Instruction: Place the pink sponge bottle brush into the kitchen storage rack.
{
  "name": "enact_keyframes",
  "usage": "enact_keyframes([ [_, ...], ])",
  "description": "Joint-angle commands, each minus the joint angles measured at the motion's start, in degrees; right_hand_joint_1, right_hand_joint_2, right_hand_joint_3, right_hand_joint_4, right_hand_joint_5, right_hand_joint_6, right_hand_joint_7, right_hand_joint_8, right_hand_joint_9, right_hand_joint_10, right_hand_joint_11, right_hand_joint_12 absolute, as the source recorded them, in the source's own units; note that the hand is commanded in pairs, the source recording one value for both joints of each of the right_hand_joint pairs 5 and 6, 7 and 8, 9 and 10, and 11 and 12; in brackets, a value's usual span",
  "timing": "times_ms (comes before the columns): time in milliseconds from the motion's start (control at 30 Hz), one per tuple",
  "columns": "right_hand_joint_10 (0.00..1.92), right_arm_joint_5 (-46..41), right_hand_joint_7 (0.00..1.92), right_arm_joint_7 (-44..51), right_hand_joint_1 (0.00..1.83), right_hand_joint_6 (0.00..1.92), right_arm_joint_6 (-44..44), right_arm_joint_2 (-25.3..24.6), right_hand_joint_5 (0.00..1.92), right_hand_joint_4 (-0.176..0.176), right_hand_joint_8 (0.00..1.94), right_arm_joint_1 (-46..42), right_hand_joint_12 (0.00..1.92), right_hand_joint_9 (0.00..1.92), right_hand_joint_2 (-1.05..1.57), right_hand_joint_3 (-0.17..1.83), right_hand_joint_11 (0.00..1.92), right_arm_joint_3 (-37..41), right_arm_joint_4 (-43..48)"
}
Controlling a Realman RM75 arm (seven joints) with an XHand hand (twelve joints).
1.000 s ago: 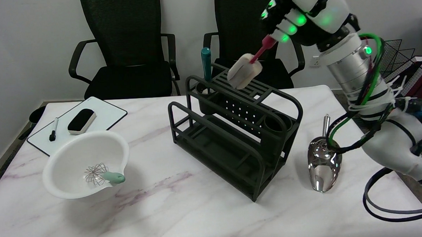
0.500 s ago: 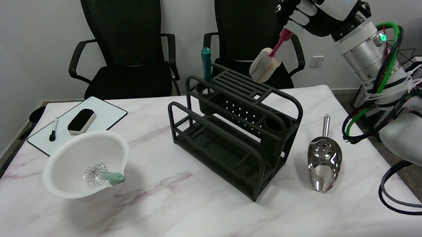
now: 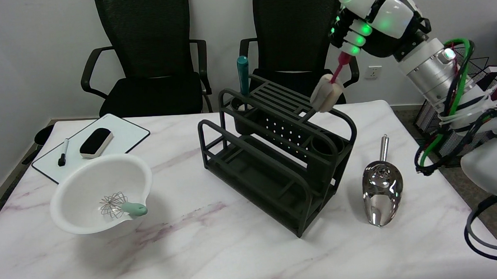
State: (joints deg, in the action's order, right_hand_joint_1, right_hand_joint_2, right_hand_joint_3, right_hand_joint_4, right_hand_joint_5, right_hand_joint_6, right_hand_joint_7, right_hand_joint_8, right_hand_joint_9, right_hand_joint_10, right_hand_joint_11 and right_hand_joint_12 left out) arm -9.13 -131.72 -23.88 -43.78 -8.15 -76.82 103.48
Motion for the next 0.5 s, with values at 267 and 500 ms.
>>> enact_keyframes([
  [267,1.92,0.19,1.92,0.01,1.09,1.92,-4.98,-4.87,1.92,0.0,1.92,-17.1,1.92,1.92,1.57,0.29,1.92,8.67,2.67],
  [500,1.92,0.19,1.92,0.01,1.09,1.92,-1.25,-4.25,1.92,0.0,1.92,-15.63,1.92,1.92,1.57,0.28,1.92,5.97,1.44],
])
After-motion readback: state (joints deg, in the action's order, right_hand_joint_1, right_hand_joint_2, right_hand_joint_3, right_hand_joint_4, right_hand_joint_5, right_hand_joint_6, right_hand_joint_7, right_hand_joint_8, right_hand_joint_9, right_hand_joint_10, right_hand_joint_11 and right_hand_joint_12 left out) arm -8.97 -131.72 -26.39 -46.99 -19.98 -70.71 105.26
